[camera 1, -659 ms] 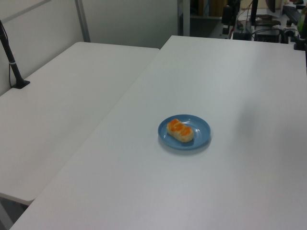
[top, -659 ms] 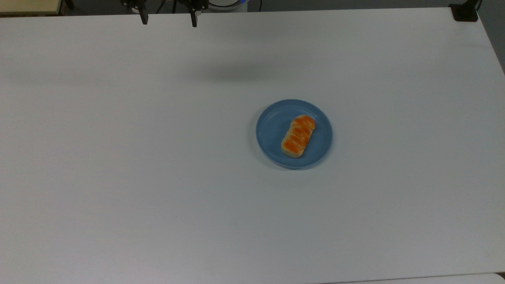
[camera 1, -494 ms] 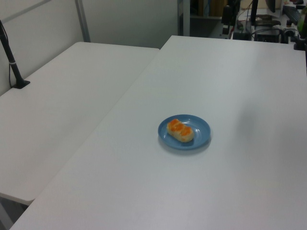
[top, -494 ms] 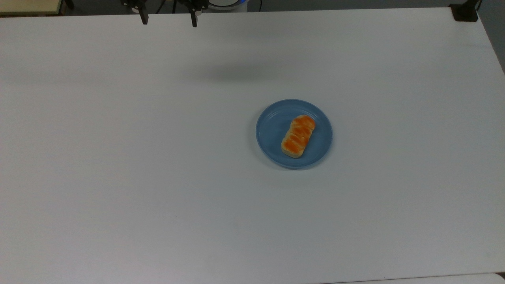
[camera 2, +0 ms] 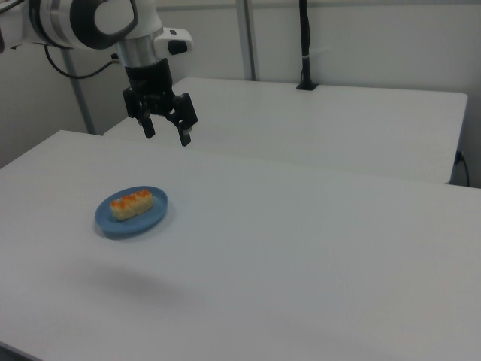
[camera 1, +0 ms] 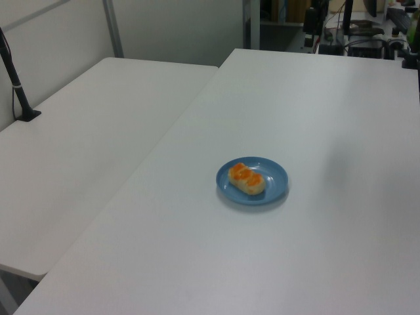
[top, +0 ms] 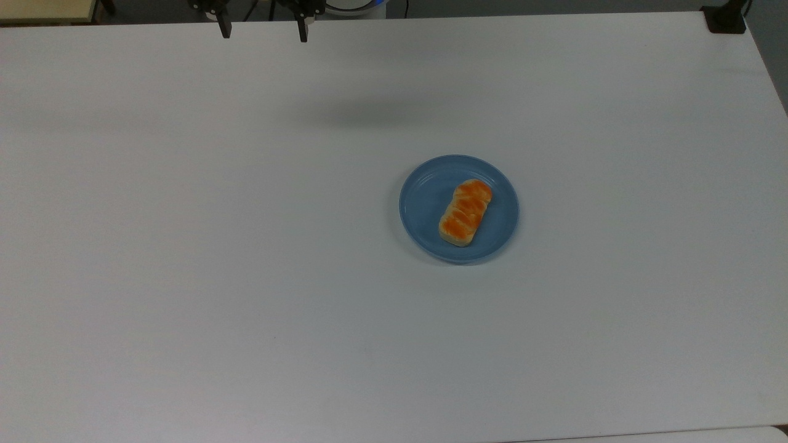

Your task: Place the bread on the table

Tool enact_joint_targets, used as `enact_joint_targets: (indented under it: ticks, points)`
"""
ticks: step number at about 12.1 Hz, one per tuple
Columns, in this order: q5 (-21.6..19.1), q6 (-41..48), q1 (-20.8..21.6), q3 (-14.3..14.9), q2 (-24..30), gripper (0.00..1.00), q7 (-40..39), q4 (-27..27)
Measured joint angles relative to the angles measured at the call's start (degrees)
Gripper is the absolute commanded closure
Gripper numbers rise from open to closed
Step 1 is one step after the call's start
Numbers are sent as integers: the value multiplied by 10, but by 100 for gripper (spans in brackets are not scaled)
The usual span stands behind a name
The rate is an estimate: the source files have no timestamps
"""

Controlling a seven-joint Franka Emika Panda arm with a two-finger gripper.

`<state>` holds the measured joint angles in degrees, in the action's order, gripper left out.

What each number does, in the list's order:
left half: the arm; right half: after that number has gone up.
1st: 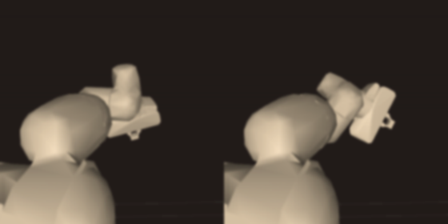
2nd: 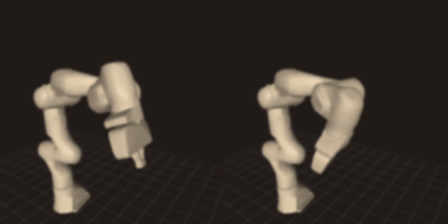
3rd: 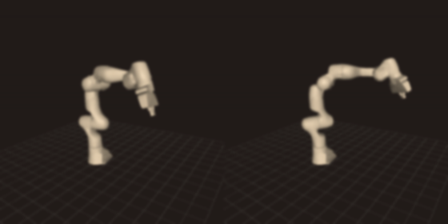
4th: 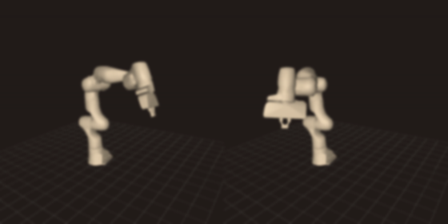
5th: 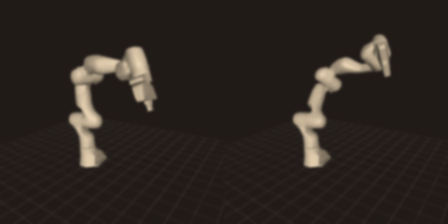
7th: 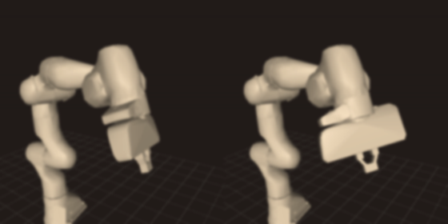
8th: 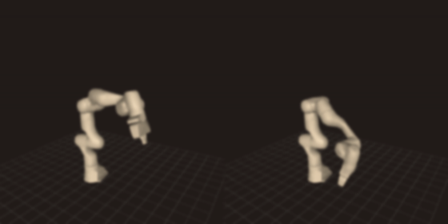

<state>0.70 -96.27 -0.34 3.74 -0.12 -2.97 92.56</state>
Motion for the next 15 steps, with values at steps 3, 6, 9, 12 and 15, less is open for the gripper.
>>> enact_joint_targets:
  ticks: [3, 6, 9, 12, 15]
  points:
    - [0, 0, 2, -1, 0, 0, 0, 0]
    - [0, 0, 12, -17, -5, 0, 0, 15]
    - [0, -6, 39, -24, -40, 0, 0, 20]
    - [-34, -106, 80, -26, -81, 0, 143, 42]
    - [-36, -211, 123, -48, -147, 0, 244, 79]
